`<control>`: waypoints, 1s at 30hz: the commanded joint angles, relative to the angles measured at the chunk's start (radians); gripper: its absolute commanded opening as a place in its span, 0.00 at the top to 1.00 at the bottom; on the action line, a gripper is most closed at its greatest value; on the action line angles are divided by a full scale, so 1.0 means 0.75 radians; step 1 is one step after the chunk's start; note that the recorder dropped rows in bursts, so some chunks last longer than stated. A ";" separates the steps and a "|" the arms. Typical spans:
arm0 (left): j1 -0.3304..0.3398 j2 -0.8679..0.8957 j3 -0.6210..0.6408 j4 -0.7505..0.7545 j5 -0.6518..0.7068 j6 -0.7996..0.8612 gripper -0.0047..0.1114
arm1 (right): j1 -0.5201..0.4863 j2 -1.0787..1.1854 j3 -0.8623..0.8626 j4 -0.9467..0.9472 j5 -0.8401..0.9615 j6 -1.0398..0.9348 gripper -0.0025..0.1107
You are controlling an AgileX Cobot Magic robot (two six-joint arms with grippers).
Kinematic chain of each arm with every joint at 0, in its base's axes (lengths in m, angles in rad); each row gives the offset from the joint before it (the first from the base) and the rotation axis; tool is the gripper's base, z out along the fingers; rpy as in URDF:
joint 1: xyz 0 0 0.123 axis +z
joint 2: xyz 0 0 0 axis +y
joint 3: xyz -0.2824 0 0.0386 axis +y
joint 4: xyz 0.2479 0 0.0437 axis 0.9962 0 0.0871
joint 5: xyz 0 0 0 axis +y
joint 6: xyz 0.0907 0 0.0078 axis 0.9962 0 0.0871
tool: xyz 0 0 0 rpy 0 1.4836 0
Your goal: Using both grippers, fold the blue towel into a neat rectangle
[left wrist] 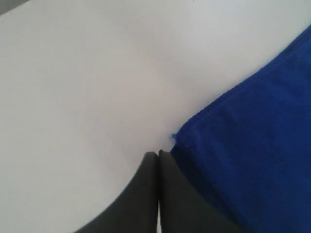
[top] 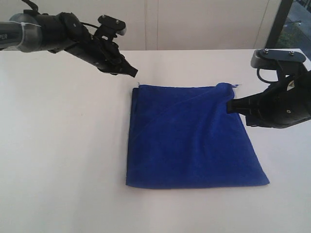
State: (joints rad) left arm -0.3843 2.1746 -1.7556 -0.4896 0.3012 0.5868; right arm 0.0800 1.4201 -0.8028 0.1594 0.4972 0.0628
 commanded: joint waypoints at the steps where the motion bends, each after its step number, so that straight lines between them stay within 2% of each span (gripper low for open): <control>1: -0.069 0.059 -0.003 -0.045 -0.089 -0.010 0.81 | 0.000 -0.010 -0.006 0.006 -0.010 -0.010 0.98; 2: -0.082 0.086 -0.003 -0.045 -0.139 -0.035 0.73 | 0.000 -0.010 -0.006 0.006 -0.010 -0.010 0.98; 4: -0.087 0.113 -0.003 -0.057 -0.176 -0.084 0.69 | 0.000 -0.010 -0.006 0.006 -0.010 -0.010 0.98; 12: -0.087 0.158 -0.003 -0.096 -0.228 -0.195 0.69 | 0.000 -0.010 -0.006 0.006 -0.010 -0.010 0.98; 22: -0.087 0.158 -0.080 -0.174 -0.058 -0.256 0.69 | 0.000 -0.010 -0.006 0.030 -0.010 -0.032 0.98; 30: -0.087 0.158 -0.093 -0.174 -0.049 -0.315 0.69 | 0.000 -0.010 -0.006 0.032 -0.008 -0.032 0.98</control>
State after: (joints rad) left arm -0.4464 2.2929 -1.8194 -0.6065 0.2461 0.3678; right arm 0.0800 1.4201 -0.8028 0.1795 0.4964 0.0501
